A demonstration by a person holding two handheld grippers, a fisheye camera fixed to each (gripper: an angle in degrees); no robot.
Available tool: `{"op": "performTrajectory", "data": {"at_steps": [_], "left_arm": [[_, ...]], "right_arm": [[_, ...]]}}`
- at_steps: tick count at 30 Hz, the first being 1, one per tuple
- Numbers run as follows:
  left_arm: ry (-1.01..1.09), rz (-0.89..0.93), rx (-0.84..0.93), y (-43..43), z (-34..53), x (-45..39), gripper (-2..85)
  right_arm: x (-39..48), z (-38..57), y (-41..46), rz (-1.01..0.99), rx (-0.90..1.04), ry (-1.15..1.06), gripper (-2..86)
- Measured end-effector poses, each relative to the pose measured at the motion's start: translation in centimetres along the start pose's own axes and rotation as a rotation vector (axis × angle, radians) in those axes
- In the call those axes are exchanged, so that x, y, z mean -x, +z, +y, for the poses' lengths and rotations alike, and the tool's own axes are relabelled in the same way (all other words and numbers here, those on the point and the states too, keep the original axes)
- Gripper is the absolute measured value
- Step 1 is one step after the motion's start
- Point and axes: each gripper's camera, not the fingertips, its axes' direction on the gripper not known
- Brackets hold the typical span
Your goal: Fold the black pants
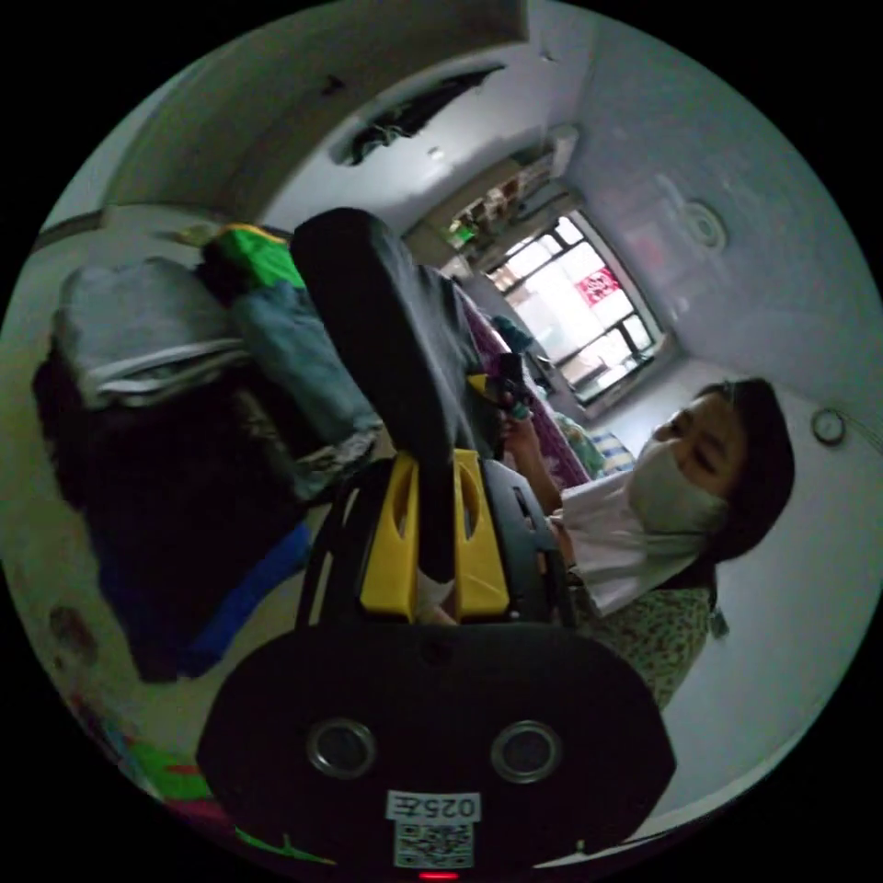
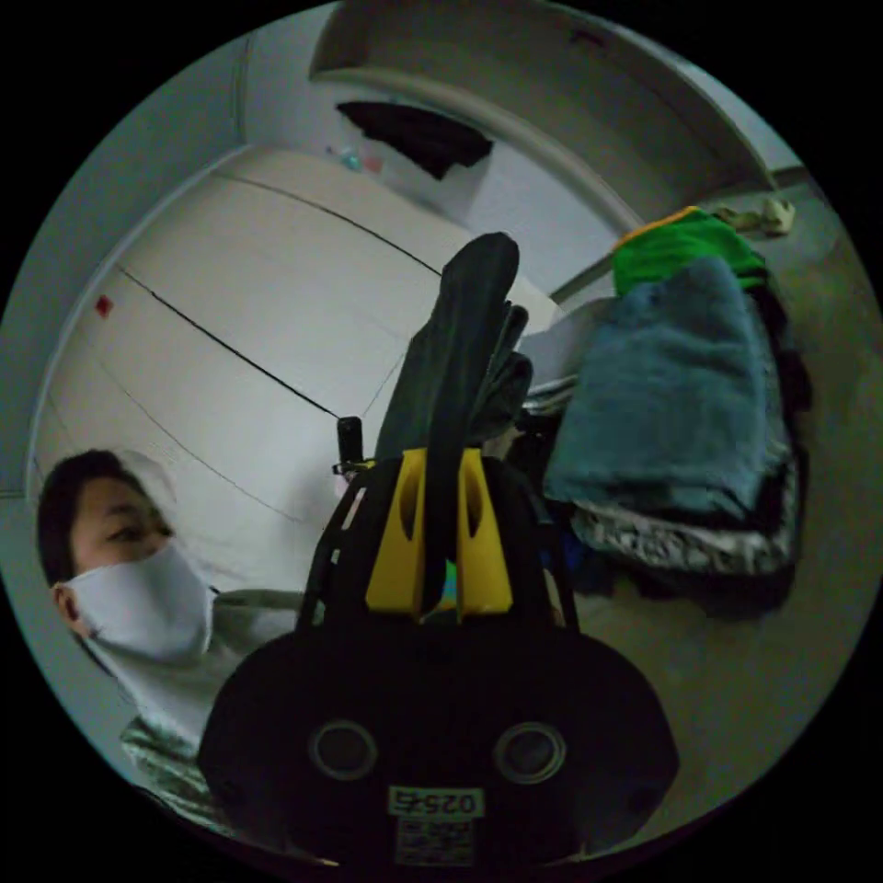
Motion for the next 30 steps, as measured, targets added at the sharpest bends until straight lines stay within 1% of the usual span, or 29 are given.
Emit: {"op": "performTrajectory", "data": {"at_steps": [2,3,4,5,6,7,8,9,10,11,12,13,15,16,17,18,19,20,21,22,23,24,25,26,28,30], "left_arm": [[-0.090,-0.070,0.020,-6.3,0.7,2.2,1.6],[-0.115,-0.073,0.031,-7.5,1.0,3.2,1.6],[-0.191,-0.064,0.046,-9.1,1.9,5.8,1.7],[-0.288,-0.066,0.070,-9.6,3.1,8.8,1.8],[-0.331,-0.077,0.096,-9.4,3.8,10.4,1.9],[-0.437,-0.092,0.149,-8.4,5.5,13.9,2.3],[-0.506,-0.110,0.253,-6.3,7.5,17.1,2.7],[-0.537,-0.130,0.300,-5.3,8.5,18.3,2.9],[-0.558,-0.067,0.296,-4.3,10.4,19.9,3.2],[-0.540,0.039,0.222,-4.9,12.0,20.0,3.5],[-0.526,0.051,0.176,-5.4,12.7,19.5,3.4],[-0.486,0.010,0.122,-6.5,14.0,17.9,3.1],[-0.478,-0.125,0.097,-8.6,15.3,15.0,0.1],[-0.460,-0.263,0.031,-10.4,15.5,12.3,-0.3],[-0.380,-0.371,-0.091,-11.8,15.1,8.9,-0.6],[-0.329,-0.405,-0.152,-12.2,14.7,7.3,-0.6],[-0.228,-0.472,-0.254,-12.2,13.4,4.1,-0.7],[-0.140,-0.552,-0.284,-10.8,11.6,1.7,-0.8],[-0.106,-0.597,-0.271,-9.6,10.6,0.9,-0.8],[-0.067,-0.692,-0.207,-6.4,8.6,0.2,-0.8],[-0.049,-0.780,-0.101,-2.7,6.9,0.6,-0.8],[-0.057,-0.830,-0.043,-0.8,6.3,1.2,-0.8],[-0.117,-0.973,0.109,2.9,5.9,3.2,-0.9],[-0.139,-1.078,0.240,6.2,6.5,5.3,-0.9],[-0.210,-1.101,0.316,9.5,8.3,8.0,-0.9],[-0.194,-1.132,0.306,10.8,9.2,7.3,-0.9]], "right_arm": [[-0.8,-3.9,10.6,-0.009,0.031,0.025,5.5],[-1.3,-4.6,13.1,0.002,0.043,0.051,5.6],[-2.3,-5.6,18.0,0.063,0.071,0.094,5.9],[-3.3,-6.1,22.6,0.172,0.112,0.114,6.1],[-3.7,-6.3,25.0,0.242,0.149,0.106,6.1],[-4.3,-6.6,29.4,0.367,0.243,0.065,6.0],[-4.0,-6.5,33.2,0.463,0.319,-0.026,6.2],[-3.4,-6.5,34.8,0.507,0.346,-0.080,6.2],[-1.8,-6.5,37.2,0.571,0.368,-0.177,7.1],[-0.4,-6.7,38.9,0.585,0.398,-0.252,7.7],[0.3,-6.8,39.5,0.586,0.417,-0.282,7.8],[1.8,-7.1,40.3,0.600,0.423,-0.319,7.7],[4.8,-7.4,40.8,0.629,0.374,-0.415,5.7],[7.3,-7.6,40.9,0.687,0.288,-0.517,2.7],[9.9,-7.9,41.1,0.756,0.166,-0.612,1.0],[11.2,-8.0,41.5,0.786,0.095,-0.652,0.2],[13.3,-8.6,43.0,0.847,0.007,-0.726,-0.3],[14.7,-9.7,46.0,0.946,0.061,-0.775,-0.6],[14.9,-10.3,47.9,0.998,0.123,-0.779,-0.7],[14.8,-11.7,51.5,1.080,0.241,-0.726,-0.8],[14.0,-12.4,55.0,1.117,0.361,-0.696,-0.9],[13.4,-12.6,56.6,1.145,0.430,-0.687,-0.9],[11.6,-12.6,59.8,1.271,0.587,-0.642,-0.9],[10.3,-12.1,61.9,1.326,0.669,-0.647,-0.9],[10.6,-11.8,62.9,1.324,0.638,-0.610,-0.9],[12.5,-11.5,62.7,1.303,0.634,-0.610,-0.9]]}}
